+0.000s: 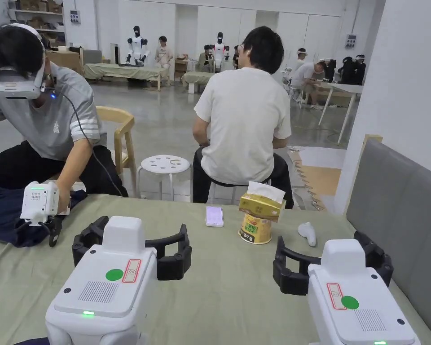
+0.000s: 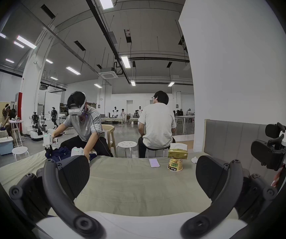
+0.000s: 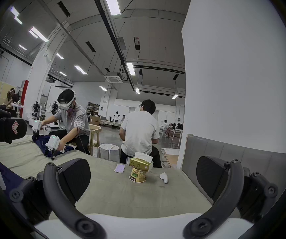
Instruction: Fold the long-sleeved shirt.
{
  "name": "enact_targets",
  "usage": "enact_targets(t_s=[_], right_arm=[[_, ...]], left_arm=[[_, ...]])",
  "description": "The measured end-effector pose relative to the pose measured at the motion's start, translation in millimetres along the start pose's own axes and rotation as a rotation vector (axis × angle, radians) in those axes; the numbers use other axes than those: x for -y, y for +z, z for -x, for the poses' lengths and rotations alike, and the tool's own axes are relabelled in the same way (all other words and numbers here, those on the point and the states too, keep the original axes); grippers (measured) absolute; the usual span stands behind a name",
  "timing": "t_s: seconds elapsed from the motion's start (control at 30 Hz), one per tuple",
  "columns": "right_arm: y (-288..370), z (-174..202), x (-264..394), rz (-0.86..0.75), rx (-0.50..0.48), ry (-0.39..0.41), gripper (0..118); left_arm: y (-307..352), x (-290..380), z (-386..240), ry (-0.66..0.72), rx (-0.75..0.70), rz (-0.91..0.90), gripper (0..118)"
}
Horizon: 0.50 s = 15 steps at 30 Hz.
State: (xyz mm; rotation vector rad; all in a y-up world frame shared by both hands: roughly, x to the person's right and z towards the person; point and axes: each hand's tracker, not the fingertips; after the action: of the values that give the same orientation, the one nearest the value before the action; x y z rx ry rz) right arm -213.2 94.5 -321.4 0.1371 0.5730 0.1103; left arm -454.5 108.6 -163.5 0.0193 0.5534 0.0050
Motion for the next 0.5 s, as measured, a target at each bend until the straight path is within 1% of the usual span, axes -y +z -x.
enact_targets(t_s=[0.2,0.5], right_arm=[[-0.3,-3.4,1.5,0.014,0.008,-0.023,118],[0.9,-4.8,-1.2,0.017,0.01,-0.015,118]], left_arm=[[1.1,-2.5,-1.0,0.0,-0.005,0.001,111],[0.5,-3.0,0.0,0.0,-0.022,0.016,111]])
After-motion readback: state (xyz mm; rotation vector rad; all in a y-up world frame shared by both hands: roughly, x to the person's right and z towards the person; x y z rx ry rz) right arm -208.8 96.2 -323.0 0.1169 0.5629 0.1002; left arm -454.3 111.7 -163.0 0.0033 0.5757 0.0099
